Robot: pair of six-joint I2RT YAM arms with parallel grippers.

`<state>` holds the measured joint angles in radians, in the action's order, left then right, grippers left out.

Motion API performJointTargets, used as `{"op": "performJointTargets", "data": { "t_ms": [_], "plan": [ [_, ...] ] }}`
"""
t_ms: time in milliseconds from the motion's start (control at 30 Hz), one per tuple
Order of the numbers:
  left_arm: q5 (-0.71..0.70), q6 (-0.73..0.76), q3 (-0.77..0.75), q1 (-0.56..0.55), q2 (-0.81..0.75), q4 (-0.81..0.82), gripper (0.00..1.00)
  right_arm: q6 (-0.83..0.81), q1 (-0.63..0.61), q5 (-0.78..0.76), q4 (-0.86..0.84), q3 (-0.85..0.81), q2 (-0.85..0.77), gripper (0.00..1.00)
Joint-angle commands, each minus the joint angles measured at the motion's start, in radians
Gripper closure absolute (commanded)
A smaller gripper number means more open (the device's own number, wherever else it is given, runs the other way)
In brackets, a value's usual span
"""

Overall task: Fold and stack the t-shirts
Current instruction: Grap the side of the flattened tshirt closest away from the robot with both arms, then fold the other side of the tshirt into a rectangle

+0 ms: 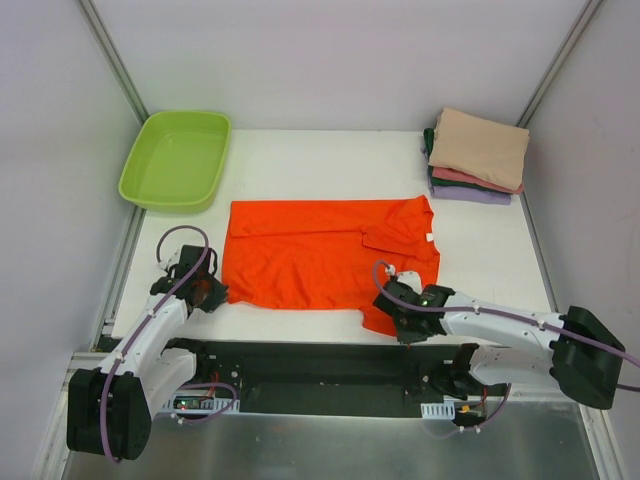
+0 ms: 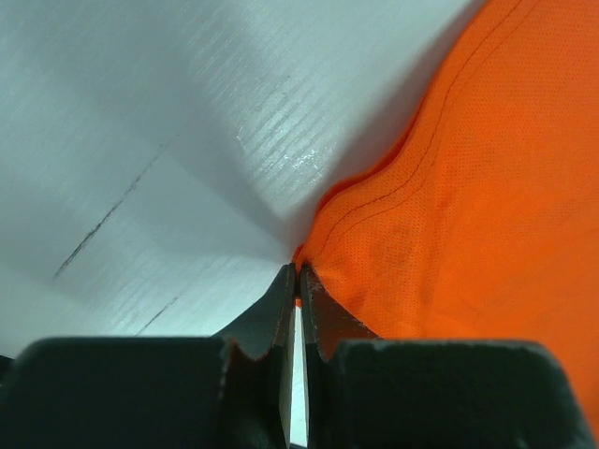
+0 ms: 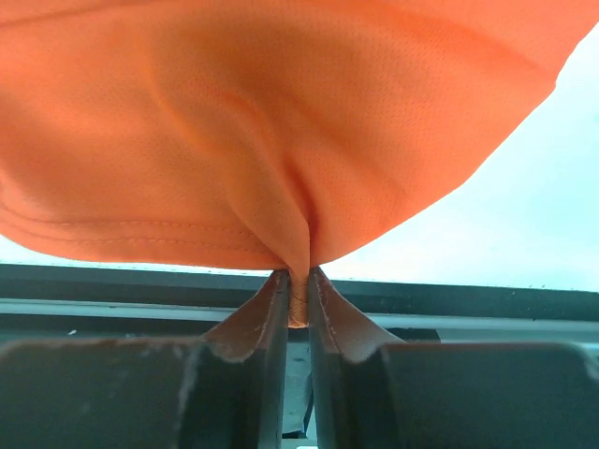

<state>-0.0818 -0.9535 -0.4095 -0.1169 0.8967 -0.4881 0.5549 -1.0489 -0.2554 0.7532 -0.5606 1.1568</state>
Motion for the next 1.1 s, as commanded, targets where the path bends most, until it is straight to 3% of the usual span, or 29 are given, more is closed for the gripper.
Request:
{"op": "performJointTargets", "data": {
  "t_ms": [0, 33, 100, 567, 1067],
  "plan": [
    [0.024, 0.012, -0.008, 0.000, -0.005, 0.022, 1.00, 0.028, 0.006, -0.080, -0.009, -0.005, -0.084, 0.86],
    [0.027, 0.012, -0.011, 0.000, -0.005, 0.020, 1.00, 0.019, 0.013, -0.078, -0.011, -0.010, -0.097, 0.87],
    [0.037, 0.016, -0.021, 0.000, -0.007, 0.025, 1.00, -0.007, 0.030, -0.076, -0.015, -0.018, -0.114, 1.00],
    [0.020, 0.033, -0.178, 0.000, 0.099, 0.040, 1.00, -0.274, 0.308, 0.031, -0.123, -0.159, -0.128, 1.00],
    [-0.045, 0.033, -0.364, 0.006, 0.280, 0.052, 1.00, -0.417, 0.564, 0.090, -0.227, -0.355, 0.069, 1.00]
  ]
}}
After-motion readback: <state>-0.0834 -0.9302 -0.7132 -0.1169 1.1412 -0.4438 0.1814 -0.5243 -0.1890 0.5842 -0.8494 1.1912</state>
